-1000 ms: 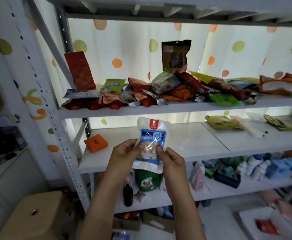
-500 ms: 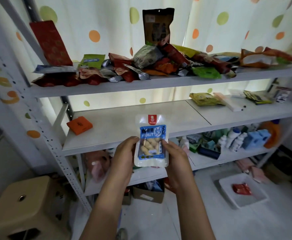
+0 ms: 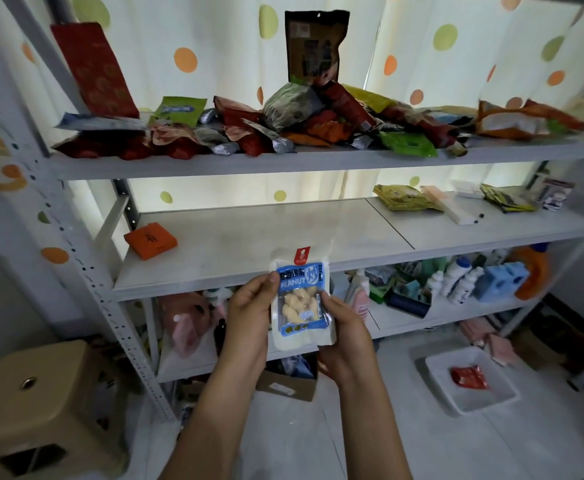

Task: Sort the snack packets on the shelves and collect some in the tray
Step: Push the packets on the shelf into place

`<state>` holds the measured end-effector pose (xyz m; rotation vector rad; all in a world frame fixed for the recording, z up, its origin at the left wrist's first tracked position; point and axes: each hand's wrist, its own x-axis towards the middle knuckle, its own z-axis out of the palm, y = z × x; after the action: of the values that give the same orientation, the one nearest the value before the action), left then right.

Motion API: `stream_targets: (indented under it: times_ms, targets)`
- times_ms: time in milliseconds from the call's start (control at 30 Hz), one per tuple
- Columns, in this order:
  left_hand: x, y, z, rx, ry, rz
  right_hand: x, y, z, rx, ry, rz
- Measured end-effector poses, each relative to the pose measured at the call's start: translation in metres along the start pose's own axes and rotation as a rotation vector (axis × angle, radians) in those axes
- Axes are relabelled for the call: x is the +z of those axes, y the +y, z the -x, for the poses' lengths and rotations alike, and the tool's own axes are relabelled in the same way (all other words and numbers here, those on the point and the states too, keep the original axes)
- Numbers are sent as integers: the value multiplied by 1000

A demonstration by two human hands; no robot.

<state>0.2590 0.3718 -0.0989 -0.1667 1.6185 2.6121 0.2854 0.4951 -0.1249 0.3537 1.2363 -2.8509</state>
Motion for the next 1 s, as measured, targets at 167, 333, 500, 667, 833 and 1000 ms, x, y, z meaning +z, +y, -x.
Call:
stream_targets:
  times_ms: [167,333,500,667,833,1000]
  targets:
    - [-22,-4,-1,-43,36,-13,5,10,3,-28,49,153]
    - [-34,-3,-8,59,179,-350,11,17,5,-108,164,276]
    - [-25,-11,-1,210,162,-579,16,16,13,-221,173,352]
    - [-18,-22,18,81,7,-342,16,17,22,-250,55,357]
    - [-23,-9,29,-6,-178,-14,13,16,29,-310,43,440]
    - [-22,-13,30,-47,-123,-39,1,16,26,-376,197,498]
